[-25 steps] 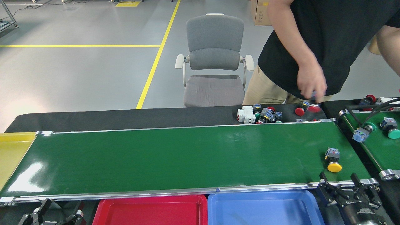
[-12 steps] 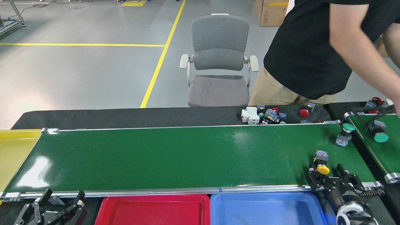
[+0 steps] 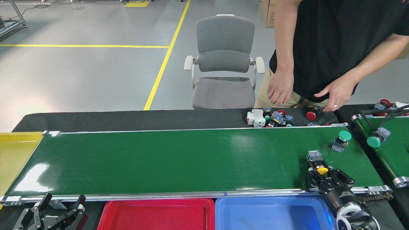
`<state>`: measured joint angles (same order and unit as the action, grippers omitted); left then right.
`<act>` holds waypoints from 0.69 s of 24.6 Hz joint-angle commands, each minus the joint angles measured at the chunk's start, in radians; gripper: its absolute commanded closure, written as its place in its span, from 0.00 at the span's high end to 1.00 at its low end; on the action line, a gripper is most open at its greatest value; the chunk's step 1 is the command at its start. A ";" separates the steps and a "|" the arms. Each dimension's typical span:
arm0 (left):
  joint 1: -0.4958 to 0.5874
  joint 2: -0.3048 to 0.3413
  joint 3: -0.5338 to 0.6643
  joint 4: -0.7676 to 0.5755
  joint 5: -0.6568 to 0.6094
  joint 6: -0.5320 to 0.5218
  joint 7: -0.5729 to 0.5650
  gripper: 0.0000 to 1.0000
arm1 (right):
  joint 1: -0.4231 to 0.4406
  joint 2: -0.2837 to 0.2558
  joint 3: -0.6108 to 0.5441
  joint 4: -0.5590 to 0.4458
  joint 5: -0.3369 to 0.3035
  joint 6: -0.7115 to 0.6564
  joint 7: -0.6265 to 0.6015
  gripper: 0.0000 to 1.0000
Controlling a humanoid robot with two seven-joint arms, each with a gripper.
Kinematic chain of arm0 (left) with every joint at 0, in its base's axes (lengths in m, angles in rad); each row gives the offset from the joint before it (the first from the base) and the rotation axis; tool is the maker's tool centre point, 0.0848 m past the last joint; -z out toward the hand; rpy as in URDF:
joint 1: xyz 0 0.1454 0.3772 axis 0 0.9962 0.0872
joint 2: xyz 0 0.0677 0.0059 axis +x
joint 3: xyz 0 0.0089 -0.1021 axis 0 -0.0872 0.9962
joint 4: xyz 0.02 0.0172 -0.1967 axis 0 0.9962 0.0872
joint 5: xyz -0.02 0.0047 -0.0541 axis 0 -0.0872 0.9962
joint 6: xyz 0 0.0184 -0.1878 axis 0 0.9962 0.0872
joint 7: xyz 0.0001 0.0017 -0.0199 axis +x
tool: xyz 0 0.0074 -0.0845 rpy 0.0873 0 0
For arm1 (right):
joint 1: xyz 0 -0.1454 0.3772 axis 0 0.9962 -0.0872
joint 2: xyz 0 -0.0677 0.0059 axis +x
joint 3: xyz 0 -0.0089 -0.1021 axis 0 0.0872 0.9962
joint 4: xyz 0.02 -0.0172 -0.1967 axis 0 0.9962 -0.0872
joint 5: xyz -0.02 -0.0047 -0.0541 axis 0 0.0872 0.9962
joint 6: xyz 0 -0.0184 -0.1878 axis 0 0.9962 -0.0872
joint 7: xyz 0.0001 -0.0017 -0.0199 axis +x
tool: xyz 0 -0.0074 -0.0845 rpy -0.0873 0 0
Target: Pick switch part from conveyor to tray
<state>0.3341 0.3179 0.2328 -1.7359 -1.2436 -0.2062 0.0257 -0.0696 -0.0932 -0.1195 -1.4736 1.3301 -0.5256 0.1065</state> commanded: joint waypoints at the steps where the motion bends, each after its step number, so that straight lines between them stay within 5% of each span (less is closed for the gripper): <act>1: -0.003 0.006 0.002 -0.005 -0.004 0.005 0.007 1.00 | -0.001 0.004 0.054 -0.071 -0.022 -0.209 -0.056 0.01; 4: -0.007 0.009 0.002 0.001 -0.007 0.007 0.007 1.00 | -0.006 0.043 0.236 -0.117 -0.022 -0.260 -0.057 0.05; 8: -0.061 0.007 0.000 0.059 -0.001 0.013 0.007 1.00 | -0.010 0.072 0.436 -0.097 -0.003 -0.260 -0.056 0.98; 11: -0.078 0.013 0.000 0.084 0.001 0.011 0.007 1.00 | -0.016 0.130 0.448 -0.063 0.011 -0.260 -0.054 1.00; 15: -0.076 0.015 0.000 0.082 0.010 0.008 0.007 1.00 | -0.024 0.132 0.416 -0.070 0.005 -0.260 -0.051 1.00; 17: -0.070 0.015 0.002 0.087 0.033 0.008 0.007 1.00 | 0.001 0.132 0.322 -0.097 0.005 -0.245 -0.050 0.91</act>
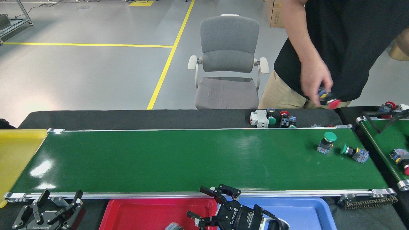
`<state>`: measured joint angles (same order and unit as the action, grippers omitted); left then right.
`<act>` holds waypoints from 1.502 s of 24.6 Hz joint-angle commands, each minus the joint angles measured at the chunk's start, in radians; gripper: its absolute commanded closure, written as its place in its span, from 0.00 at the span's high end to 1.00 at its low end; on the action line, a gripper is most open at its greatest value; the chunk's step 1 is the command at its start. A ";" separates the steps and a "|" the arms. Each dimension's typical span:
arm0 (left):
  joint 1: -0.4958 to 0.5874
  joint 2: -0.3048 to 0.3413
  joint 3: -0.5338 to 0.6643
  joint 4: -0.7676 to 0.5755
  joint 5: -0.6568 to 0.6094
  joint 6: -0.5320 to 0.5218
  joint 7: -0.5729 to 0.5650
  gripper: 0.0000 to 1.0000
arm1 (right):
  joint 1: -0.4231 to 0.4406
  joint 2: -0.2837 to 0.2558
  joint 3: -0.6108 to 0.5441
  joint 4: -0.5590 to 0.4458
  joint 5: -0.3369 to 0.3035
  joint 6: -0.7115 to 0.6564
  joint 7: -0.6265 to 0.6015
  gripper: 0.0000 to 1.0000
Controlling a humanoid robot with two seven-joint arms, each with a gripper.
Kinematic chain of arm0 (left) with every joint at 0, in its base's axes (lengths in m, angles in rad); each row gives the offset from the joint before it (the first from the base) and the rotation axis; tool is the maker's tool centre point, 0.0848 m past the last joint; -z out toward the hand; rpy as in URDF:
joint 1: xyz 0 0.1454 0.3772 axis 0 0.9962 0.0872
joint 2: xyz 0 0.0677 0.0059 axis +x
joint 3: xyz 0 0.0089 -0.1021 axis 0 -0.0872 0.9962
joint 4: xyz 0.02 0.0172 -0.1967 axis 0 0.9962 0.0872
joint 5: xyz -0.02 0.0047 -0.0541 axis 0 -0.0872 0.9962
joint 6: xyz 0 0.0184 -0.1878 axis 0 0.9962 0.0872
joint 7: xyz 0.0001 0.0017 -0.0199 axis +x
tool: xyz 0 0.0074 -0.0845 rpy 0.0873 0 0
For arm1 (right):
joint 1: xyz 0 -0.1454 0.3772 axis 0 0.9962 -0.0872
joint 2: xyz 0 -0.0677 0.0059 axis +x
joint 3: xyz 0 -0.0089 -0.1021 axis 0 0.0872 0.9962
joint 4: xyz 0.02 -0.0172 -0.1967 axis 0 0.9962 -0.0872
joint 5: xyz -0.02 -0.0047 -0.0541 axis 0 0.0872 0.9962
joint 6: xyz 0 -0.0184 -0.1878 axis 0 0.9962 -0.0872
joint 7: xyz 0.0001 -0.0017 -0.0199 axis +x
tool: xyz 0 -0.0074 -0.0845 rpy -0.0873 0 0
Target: Pick switch part from conveyor to tray
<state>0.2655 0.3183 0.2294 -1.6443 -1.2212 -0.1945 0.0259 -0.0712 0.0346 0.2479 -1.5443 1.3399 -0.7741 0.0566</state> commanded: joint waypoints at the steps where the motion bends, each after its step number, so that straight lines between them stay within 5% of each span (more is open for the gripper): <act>1: 0.000 0.013 0.005 0.000 0.020 -0.003 0.006 1.00 | 0.030 0.001 -0.088 -0.048 -0.005 0.073 0.000 0.87; 7: 0.001 0.008 0.015 -0.002 0.029 -0.006 0.006 1.00 | 0.292 0.028 -0.377 -0.209 -0.015 0.526 -0.087 0.89; 11: 0.000 0.010 0.011 -0.002 0.029 -0.008 0.006 1.00 | 0.334 0.033 -0.438 -0.181 -0.013 0.728 -0.153 0.91; 15: -0.015 0.016 0.004 0.001 0.028 -0.014 0.006 1.00 | 0.309 0.022 -0.435 -0.165 0.001 0.776 -0.126 0.91; 20: -0.023 0.018 0.005 0.000 0.029 -0.014 0.006 1.00 | 0.176 0.005 -0.341 -0.106 0.081 0.785 -0.032 0.91; 23: -0.025 0.018 0.007 0.001 0.029 -0.013 0.005 1.00 | 0.059 0.022 -0.279 0.021 0.140 0.849 -0.024 0.91; 28: -0.026 0.018 0.004 0.000 0.028 -0.008 0.005 1.00 | -0.142 0.021 -0.137 0.254 0.137 1.027 -0.030 0.92; 37: -0.025 0.018 0.004 0.001 0.026 -0.005 0.006 1.00 | -0.265 0.025 -0.125 0.415 0.133 1.044 -0.038 0.93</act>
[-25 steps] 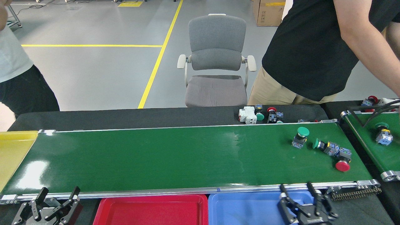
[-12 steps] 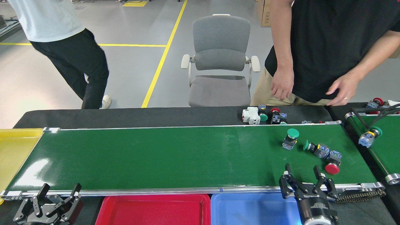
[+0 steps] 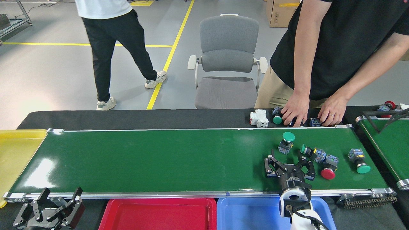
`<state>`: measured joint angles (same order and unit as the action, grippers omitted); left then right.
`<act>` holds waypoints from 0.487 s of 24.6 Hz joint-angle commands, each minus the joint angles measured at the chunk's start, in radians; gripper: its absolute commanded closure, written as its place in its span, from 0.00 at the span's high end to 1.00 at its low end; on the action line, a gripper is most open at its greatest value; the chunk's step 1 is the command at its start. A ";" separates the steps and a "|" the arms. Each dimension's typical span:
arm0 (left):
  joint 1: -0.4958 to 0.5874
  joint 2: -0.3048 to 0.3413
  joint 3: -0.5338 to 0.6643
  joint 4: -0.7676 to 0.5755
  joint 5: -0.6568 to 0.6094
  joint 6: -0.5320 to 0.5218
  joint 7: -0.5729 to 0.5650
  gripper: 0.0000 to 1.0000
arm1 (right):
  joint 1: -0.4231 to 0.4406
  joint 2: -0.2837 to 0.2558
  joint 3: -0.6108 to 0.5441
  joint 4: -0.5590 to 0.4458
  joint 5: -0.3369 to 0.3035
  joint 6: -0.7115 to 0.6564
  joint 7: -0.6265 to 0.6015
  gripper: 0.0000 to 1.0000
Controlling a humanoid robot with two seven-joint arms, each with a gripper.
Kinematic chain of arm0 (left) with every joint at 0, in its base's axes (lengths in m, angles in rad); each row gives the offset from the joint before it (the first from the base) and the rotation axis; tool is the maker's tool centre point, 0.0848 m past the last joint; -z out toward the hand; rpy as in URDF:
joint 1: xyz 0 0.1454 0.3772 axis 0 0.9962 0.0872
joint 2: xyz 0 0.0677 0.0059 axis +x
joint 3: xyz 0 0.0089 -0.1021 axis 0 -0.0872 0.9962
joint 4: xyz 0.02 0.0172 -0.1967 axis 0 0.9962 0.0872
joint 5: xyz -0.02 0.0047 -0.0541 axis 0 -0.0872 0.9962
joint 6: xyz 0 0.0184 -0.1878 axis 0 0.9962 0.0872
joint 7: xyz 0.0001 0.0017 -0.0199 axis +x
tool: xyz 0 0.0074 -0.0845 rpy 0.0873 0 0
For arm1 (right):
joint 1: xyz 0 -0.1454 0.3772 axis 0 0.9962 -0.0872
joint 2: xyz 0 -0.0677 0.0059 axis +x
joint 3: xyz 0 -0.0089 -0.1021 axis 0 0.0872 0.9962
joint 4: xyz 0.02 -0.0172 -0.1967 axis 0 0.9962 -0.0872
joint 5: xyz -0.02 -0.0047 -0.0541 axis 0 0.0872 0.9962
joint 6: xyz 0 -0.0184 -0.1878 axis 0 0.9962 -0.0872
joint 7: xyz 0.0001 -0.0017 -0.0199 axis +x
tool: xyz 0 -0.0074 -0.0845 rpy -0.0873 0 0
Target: Pick switch part from conveyor to tray
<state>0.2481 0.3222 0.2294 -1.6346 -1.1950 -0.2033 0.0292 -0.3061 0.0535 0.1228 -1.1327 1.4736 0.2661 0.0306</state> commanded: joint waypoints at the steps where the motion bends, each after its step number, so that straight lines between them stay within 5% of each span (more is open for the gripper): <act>1: -0.009 0.014 0.004 -0.008 0.000 0.004 0.003 1.00 | -0.044 0.006 0.000 0.024 -0.003 0.004 -0.012 0.93; 6: -0.016 0.014 0.004 -0.007 -0.001 0.005 0.003 1.00 | -0.120 0.036 0.001 0.123 -0.003 0.005 -0.012 0.92; 7: -0.018 0.014 0.004 -0.007 -0.001 0.005 0.003 1.00 | -0.127 0.037 0.005 0.139 -0.003 0.004 -0.014 0.81; 10: -0.026 0.014 -0.008 -0.005 -0.003 0.005 0.003 1.00 | -0.137 0.020 0.061 0.160 0.001 0.002 -0.012 0.24; 12: -0.027 0.014 -0.010 -0.005 -0.003 0.005 0.003 1.00 | -0.137 0.006 0.087 0.160 -0.001 0.002 -0.012 0.08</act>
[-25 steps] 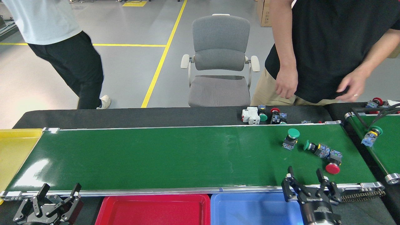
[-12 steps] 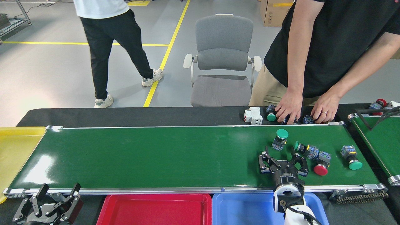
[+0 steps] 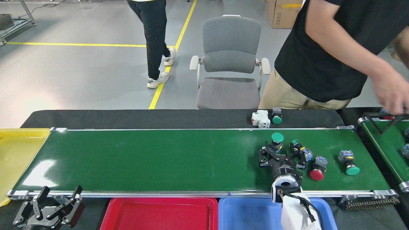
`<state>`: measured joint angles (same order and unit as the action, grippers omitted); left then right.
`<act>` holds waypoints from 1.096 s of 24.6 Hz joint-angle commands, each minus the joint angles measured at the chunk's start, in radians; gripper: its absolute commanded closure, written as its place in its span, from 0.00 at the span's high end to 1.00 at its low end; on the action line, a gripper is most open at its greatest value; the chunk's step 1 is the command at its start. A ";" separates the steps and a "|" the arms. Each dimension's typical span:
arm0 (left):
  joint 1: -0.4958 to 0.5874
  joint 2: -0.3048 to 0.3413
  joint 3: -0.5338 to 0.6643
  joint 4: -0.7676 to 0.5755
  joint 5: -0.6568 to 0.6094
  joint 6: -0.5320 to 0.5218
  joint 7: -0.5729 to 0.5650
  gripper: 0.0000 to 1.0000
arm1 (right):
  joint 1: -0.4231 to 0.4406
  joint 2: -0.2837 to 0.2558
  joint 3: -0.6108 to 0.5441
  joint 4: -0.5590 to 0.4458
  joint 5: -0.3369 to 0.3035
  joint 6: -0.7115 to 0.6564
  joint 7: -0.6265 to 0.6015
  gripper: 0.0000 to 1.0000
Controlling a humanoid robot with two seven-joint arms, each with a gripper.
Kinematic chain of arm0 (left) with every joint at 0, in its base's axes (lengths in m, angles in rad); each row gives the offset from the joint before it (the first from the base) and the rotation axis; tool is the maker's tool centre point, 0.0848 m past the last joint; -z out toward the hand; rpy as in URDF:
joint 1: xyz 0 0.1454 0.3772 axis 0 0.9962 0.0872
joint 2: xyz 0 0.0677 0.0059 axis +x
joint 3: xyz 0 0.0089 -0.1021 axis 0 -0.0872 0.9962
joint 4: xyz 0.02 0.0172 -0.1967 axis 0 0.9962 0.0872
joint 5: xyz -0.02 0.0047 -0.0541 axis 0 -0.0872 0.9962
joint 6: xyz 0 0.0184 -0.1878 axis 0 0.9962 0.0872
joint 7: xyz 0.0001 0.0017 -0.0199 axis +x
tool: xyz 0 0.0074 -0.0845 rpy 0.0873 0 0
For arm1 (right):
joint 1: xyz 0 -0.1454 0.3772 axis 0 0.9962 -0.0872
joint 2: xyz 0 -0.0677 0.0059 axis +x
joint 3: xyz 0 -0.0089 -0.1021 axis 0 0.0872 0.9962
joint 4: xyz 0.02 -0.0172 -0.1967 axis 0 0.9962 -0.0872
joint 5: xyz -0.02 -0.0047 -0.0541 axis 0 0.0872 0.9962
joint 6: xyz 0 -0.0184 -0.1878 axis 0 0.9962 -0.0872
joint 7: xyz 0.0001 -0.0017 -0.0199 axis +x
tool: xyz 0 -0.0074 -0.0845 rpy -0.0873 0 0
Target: Pick switch part from conveyor to tray
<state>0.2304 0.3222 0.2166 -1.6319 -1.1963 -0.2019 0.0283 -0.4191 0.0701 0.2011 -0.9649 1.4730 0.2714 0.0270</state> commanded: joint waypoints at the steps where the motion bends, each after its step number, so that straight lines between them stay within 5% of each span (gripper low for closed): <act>1: -0.010 0.014 0.003 -0.008 0.000 0.004 0.004 1.00 | -0.023 -0.010 0.012 -0.009 0.000 -0.003 -0.009 0.03; 5: -0.005 0.014 0.003 -0.009 0.000 0.004 0.004 1.00 | -0.014 -0.003 0.026 -0.051 0.003 -0.008 -0.009 0.02; 9: 0.000 0.014 0.004 -0.009 0.000 0.004 0.004 1.00 | 0.054 -0.006 0.155 -0.210 0.001 -0.032 -0.009 0.02; 15: -0.002 0.012 0.004 -0.009 0.001 0.004 0.004 1.00 | 0.204 -0.010 0.385 -0.492 0.004 -0.439 -0.042 0.08; 17: -0.005 0.012 0.004 -0.005 0.000 0.007 0.004 1.00 | 0.214 -0.003 0.459 -0.492 0.009 -0.546 -0.042 0.39; 18: -0.008 0.014 0.004 -0.005 0.000 0.004 0.004 1.00 | 0.215 0.005 0.515 -0.482 0.016 -0.554 -0.041 0.95; 24: 0.004 0.017 0.003 -0.009 0.001 -0.008 0.004 1.00 | 0.217 0.005 0.552 -0.472 0.013 -0.534 -0.041 1.00; 27: 0.030 0.015 0.004 -0.008 0.001 -0.011 0.004 1.00 | 0.256 -0.023 0.454 -0.532 0.007 -0.489 -0.042 1.00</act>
<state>0.2574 0.3252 0.2150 -1.6294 -1.1961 -0.2095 0.0281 -0.1692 0.0606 0.7014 -1.4631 1.4847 -0.2561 -0.0042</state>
